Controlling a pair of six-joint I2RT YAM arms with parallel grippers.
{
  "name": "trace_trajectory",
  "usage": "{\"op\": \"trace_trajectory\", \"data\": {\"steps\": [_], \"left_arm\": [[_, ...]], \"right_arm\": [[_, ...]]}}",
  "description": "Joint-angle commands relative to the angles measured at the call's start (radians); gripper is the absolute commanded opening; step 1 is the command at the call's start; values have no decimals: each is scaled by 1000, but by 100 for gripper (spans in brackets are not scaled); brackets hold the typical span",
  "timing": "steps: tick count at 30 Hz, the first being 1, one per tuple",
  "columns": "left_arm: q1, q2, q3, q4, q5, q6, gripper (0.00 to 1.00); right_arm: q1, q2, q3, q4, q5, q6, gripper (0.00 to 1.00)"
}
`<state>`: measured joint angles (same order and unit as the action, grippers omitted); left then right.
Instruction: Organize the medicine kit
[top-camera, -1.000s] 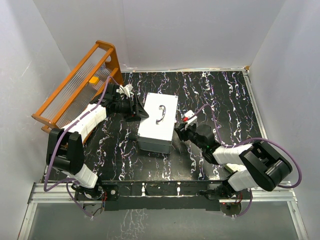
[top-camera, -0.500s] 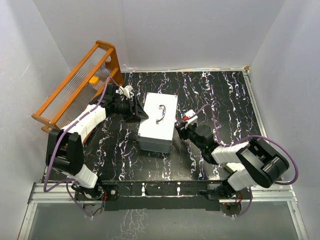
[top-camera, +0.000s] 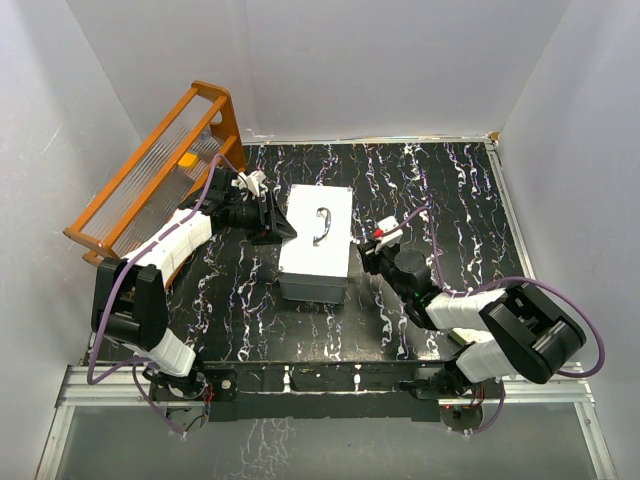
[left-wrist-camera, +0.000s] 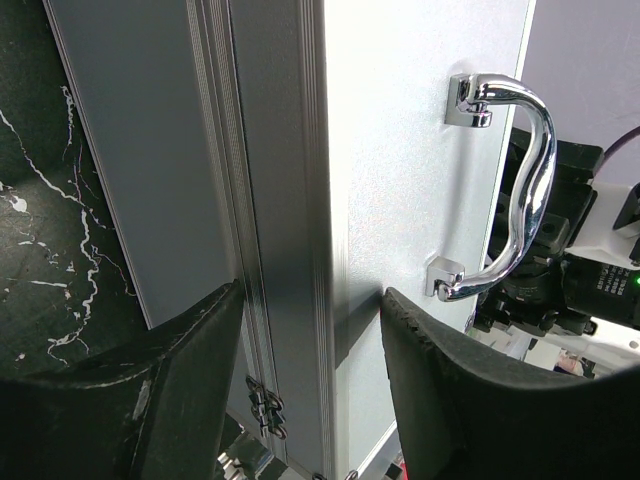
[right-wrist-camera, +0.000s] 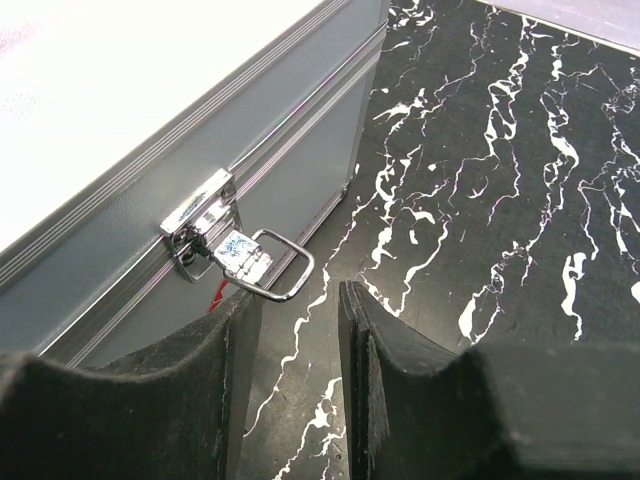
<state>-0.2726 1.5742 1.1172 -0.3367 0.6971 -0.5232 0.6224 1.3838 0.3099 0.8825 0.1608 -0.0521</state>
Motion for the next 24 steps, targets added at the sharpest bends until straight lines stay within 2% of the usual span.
{"op": "trace_trajectory", "data": {"steps": [1, 10, 24], "left_arm": [[-4, 7, -28, -88, -84, 49, 54], [-4, 9, -26, -91, -85, 51, 54], [-4, 13, -22, -91, -85, 53, 54]], "right_arm": [[-5, -37, 11, 62, 54, -9, 34], [-4, -66, 60, 33, 6, 14, 34], [-7, -88, 82, 10, 20, 6, 34]]}}
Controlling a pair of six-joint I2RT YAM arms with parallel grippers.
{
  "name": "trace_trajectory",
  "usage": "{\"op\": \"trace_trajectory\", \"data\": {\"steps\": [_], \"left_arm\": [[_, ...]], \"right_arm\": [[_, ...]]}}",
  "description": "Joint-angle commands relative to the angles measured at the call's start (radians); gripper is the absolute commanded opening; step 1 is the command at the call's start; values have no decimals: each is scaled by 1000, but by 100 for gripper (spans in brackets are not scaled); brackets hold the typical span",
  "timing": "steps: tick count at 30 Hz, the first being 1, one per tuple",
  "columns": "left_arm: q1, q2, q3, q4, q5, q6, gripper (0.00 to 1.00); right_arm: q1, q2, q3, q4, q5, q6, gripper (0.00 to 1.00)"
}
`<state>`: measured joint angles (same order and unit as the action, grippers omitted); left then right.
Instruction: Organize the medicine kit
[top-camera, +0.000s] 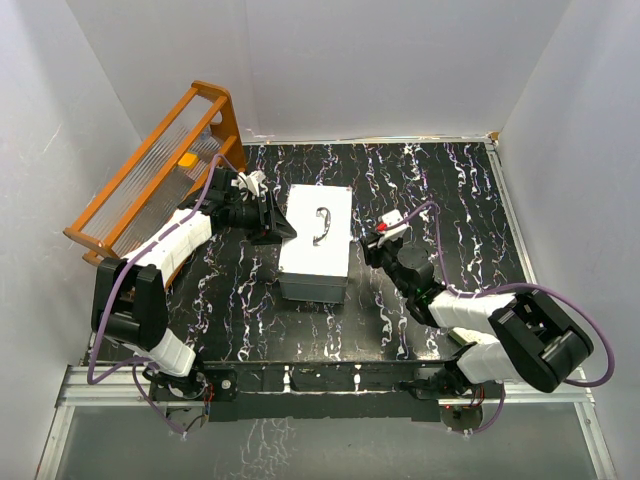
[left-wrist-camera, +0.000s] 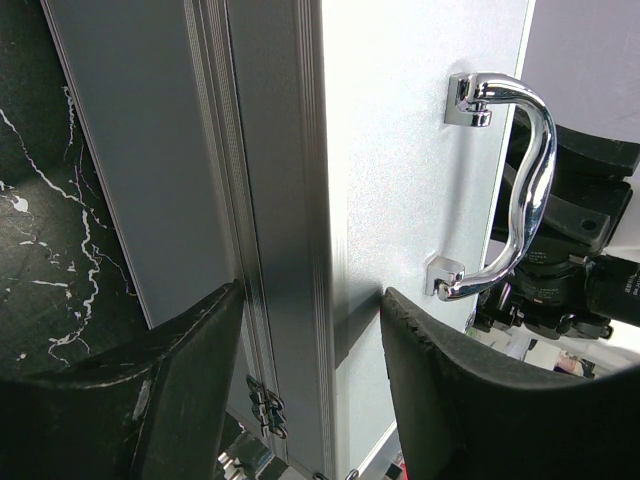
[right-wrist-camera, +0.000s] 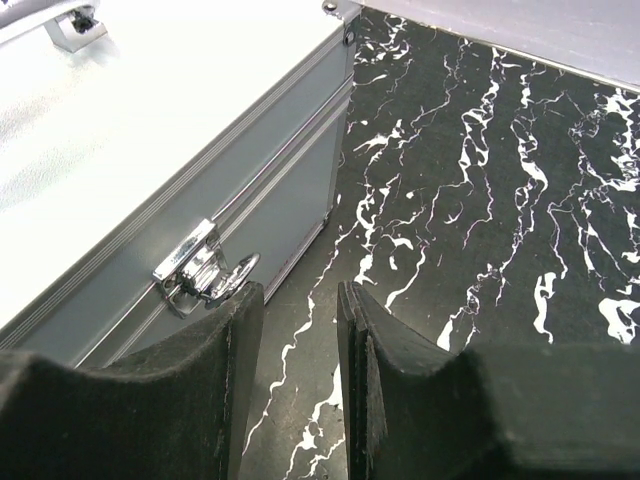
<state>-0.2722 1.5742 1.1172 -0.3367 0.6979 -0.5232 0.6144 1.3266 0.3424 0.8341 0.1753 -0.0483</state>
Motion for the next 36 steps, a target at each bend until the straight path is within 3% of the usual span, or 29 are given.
{"op": "trace_trajectory", "data": {"steps": [1, 18, 36], "left_arm": [[-4, 14, -23, -91, -85, 53, 54], [-5, 17, -29, -83, -70, 51, 54], [-5, 23, -36, -68, -53, 43, 54]], "right_arm": [[2, -33, 51, 55, 10, 2, 34], [2, -35, 79, 29, -193, 46, 34], [2, -47, 101, -55, -136, 68, 33]]}}
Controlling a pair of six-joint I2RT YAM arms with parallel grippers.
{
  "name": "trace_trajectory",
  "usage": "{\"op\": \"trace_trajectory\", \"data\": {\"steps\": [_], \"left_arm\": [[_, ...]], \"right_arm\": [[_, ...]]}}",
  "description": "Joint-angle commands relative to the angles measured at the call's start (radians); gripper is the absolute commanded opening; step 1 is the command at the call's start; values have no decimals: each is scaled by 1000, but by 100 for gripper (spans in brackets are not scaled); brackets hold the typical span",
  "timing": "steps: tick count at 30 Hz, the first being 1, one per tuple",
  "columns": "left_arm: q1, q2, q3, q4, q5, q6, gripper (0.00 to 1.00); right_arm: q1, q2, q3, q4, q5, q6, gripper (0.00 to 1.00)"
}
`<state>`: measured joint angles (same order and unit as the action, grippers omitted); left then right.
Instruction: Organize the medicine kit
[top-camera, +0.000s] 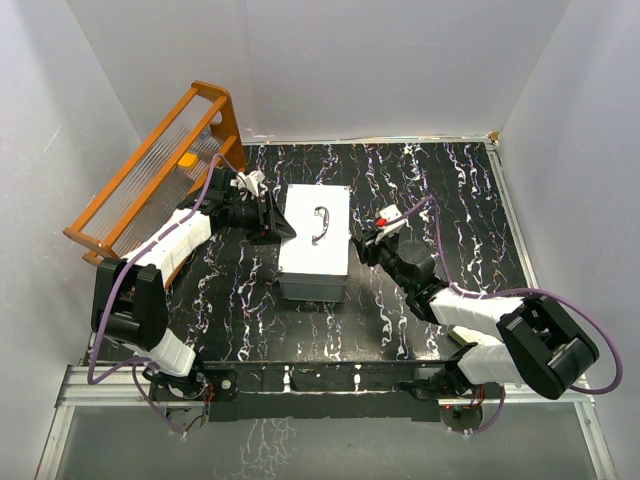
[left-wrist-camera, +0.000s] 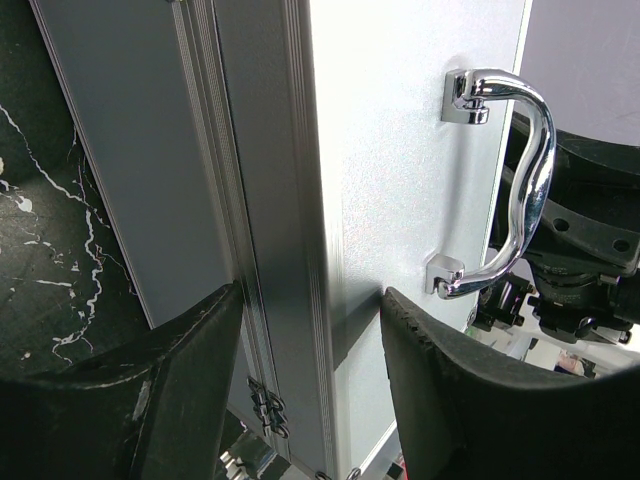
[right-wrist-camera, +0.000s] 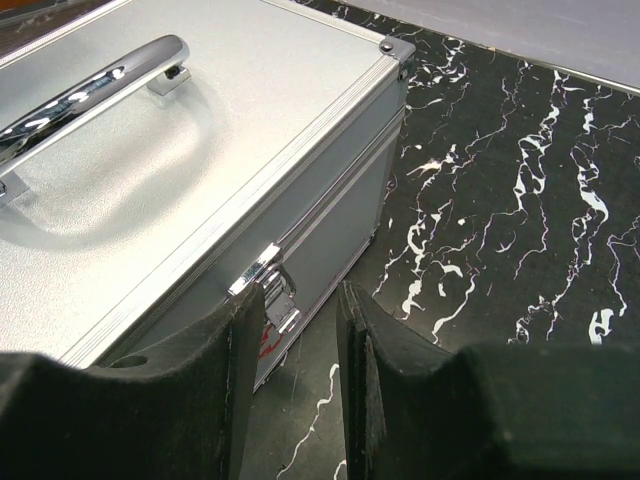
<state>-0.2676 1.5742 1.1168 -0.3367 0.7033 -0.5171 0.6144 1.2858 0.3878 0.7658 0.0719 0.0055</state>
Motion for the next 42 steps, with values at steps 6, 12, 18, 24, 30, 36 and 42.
{"op": "trace_trajectory", "data": {"steps": [6, 12, 18, 24, 30, 36, 42], "left_arm": [[-10, 22, -32, -72, -58, 39, 54], [-10, 22, -12, -83, -61, 43, 55], [-9, 23, 58, -109, -58, 42, 59], [-9, 33, 121, -124, -67, 34, 63], [-7, 47, 159, -122, -47, 19, 61], [-6, 67, 175, -144, -64, 23, 52], [-6, 71, 167, -143, -57, 27, 47]], "right_arm": [[3, -8, 55, 13, -9, 20, 34], [1, -61, 42, -46, 143, 65, 34], [-12, -132, 152, -406, 286, 258, 40], [-43, -125, 218, -689, 257, 490, 39], [-78, 0, 372, -989, 159, 604, 18], [-81, 121, 510, -1059, 47, 609, 12], [-81, 196, 584, -1042, 10, 592, 5]]}}
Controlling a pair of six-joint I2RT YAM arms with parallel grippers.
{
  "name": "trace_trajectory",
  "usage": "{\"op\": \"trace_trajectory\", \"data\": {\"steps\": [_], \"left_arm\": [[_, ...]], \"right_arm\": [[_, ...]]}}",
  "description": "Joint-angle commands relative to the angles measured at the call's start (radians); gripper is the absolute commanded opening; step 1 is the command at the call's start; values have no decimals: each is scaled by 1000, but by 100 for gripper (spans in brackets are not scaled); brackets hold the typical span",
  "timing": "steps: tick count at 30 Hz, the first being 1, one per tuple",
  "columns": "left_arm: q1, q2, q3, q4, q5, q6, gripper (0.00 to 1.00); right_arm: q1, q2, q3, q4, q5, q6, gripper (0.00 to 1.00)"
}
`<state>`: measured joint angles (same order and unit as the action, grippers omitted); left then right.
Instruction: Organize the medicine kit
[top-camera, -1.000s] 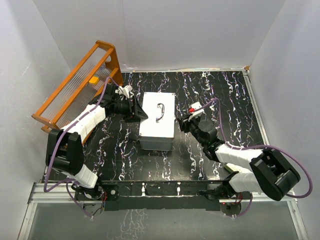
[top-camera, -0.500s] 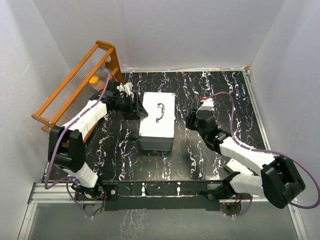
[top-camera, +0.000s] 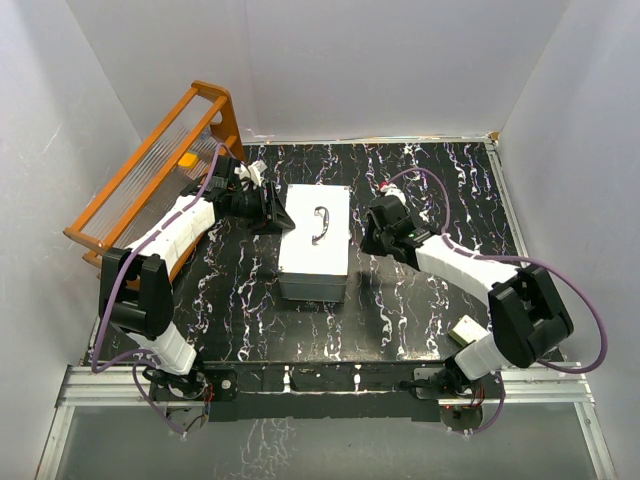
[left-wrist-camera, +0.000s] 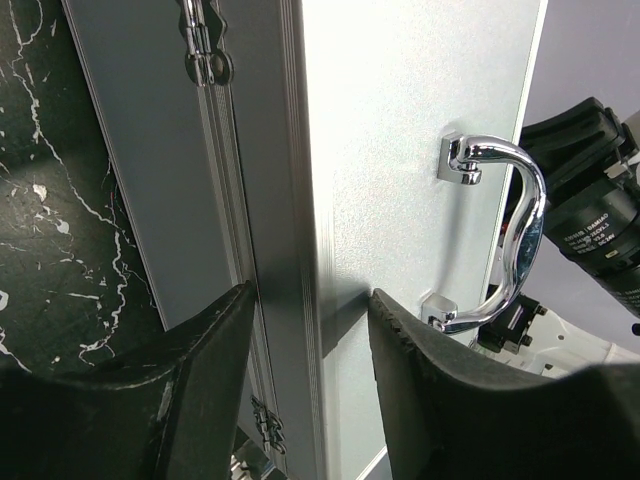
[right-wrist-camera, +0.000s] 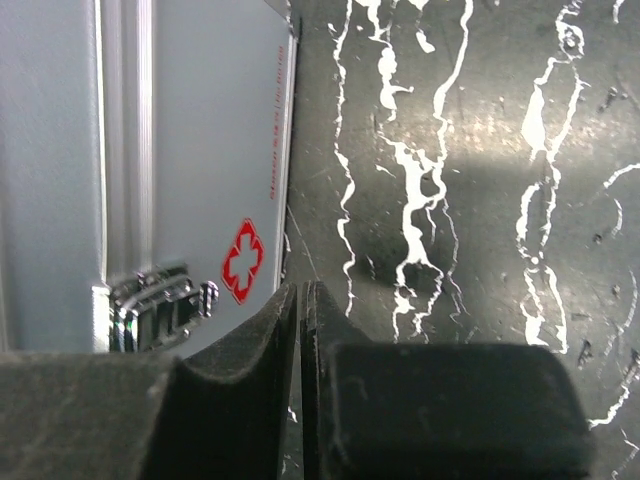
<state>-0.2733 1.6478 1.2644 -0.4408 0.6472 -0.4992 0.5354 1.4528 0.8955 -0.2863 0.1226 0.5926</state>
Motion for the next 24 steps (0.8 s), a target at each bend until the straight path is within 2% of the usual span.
{"op": "trace_trajectory", "data": {"steps": [1, 16, 24], "left_arm": [[0, -3, 20, -41, 0, 11, 46], [0, 3, 9, -42, 12, 25, 46], [0, 6, -7, -29, 26, 24, 46]], "right_arm": [[-2, 38, 87, 10, -42, 5, 5], [-2, 70, 116, 80, -105, -5, 2], [-2, 65, 76, 195, -172, -36, 2]]}}
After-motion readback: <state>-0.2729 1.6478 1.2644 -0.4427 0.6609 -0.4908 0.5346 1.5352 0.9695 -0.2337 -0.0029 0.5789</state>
